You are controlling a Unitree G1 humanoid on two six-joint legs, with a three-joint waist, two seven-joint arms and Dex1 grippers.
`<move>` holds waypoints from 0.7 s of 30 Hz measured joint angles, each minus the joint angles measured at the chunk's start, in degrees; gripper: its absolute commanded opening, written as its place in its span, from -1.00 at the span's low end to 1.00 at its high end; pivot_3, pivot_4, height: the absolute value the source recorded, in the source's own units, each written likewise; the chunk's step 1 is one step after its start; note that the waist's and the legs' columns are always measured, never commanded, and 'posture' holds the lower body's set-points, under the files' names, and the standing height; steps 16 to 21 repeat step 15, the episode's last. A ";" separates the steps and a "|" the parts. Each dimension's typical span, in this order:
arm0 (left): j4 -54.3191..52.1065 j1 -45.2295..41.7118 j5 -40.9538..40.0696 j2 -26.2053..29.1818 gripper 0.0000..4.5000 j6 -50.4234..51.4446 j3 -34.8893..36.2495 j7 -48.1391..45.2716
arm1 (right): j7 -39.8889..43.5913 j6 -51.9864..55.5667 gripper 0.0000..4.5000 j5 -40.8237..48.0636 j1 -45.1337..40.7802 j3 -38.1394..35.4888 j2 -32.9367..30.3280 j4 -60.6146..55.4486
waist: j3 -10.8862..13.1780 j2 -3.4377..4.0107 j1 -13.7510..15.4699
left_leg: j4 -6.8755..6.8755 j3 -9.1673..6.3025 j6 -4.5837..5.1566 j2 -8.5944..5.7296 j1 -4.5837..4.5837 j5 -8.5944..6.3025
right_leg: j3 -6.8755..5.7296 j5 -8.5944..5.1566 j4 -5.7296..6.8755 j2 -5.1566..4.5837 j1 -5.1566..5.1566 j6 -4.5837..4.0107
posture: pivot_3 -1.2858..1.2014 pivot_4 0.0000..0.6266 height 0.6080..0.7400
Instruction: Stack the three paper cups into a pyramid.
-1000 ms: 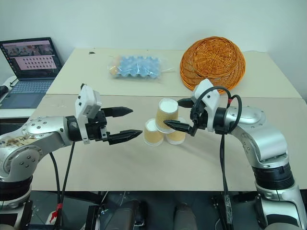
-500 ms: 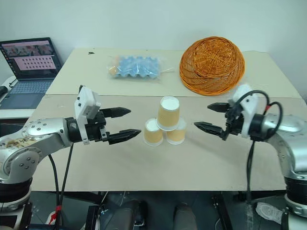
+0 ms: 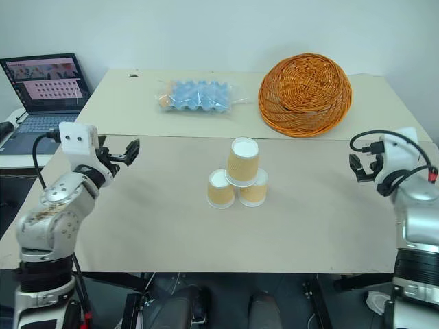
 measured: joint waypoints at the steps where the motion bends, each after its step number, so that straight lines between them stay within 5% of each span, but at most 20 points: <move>1: 1.57 0.45 1.21 -1.03 1.00 -1.72 0.43 1.32 | -1.86 -0.73 0.98 0.97 0.05 -1.49 2.62 0.15 | 0.00 0.00 -0.02 | -0.03 0.01 -0.01 -0.01 -0.04 0.00 | 0.01 0.00 0.01 0.00 -0.05 0.00 | 0.03 -0.52 0.79; 9: 12.41 1.16 4.73 -6.42 1.00 -14.54 4.94 4.26 | -1.73 -13.34 0.98 3.27 6.65 -2.53 11.03 -1.80 | -0.02 0.01 -0.15 | 0.00 0.00 0.04 -0.03 -0.01 -0.02 | -0.01 0.00 0.04 0.00 -0.02 0.00 | 0.03 -0.52 0.79; 21: 18.43 1.17 5.73 -6.91 1.00 -20.72 6.76 4.05 | -0.46 -16.76 0.98 3.71 7.47 -2.53 11.39 -1.31 | -0.03 0.00 -0.25 | 0.06 0.00 0.12 0.00 0.02 -0.05 | -0.01 0.01 0.13 0.00 -0.03 0.01 | 0.03 -0.52 0.79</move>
